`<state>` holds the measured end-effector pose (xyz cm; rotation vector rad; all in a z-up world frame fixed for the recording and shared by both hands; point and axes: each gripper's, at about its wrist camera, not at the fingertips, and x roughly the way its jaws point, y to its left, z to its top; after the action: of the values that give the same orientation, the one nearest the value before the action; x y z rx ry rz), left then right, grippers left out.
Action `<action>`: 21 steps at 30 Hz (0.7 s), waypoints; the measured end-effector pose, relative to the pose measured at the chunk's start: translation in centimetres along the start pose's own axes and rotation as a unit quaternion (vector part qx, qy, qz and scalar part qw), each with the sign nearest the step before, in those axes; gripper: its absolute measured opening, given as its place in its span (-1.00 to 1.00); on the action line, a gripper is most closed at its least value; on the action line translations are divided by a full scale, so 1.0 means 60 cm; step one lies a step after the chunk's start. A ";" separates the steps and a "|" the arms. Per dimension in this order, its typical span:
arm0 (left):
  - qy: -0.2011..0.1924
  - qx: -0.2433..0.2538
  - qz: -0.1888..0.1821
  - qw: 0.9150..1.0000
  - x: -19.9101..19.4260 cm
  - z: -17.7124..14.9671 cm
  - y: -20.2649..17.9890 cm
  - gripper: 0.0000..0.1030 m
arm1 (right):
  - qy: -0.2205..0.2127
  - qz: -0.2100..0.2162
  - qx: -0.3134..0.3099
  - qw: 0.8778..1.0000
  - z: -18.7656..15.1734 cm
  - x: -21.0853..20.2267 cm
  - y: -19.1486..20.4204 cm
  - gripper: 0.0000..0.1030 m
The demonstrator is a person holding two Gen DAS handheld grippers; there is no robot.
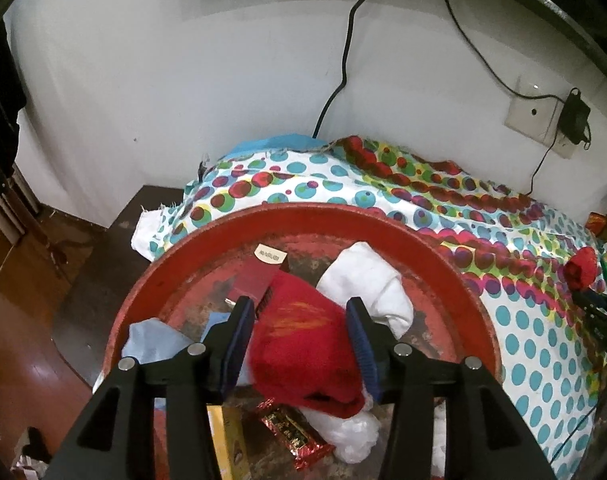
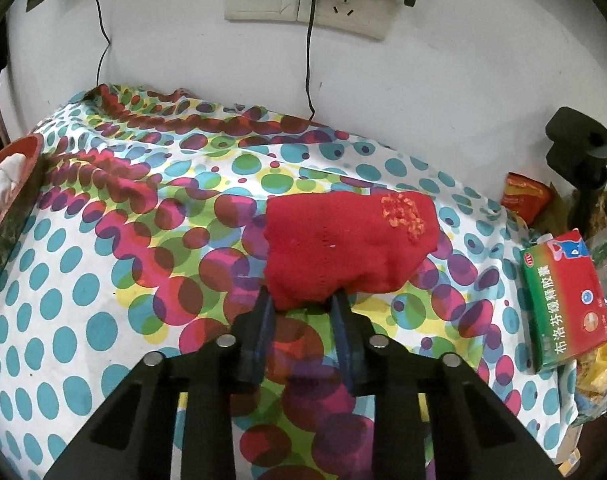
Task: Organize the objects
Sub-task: 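Lower the red sock into the tray and open the left tool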
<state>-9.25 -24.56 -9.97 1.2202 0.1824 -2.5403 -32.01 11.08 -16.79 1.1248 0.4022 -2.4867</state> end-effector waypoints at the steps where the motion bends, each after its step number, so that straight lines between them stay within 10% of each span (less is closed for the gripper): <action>1: -0.004 0.001 -0.001 1.000 -0.007 0.001 0.001 -0.05 | -0.004 0.007 0.006 1.000 0.000 -0.003 -0.005 -0.56; 21: 0.002 0.007 -0.041 0.999 -0.041 -0.034 0.000 -0.04 | -0.024 0.035 0.033 0.999 0.003 -0.017 -0.032 -0.70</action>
<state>-6.27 -23.51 -9.33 1.2468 0.2208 -2.6121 -32.38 12.95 -15.74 1.0834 0.2632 -2.4761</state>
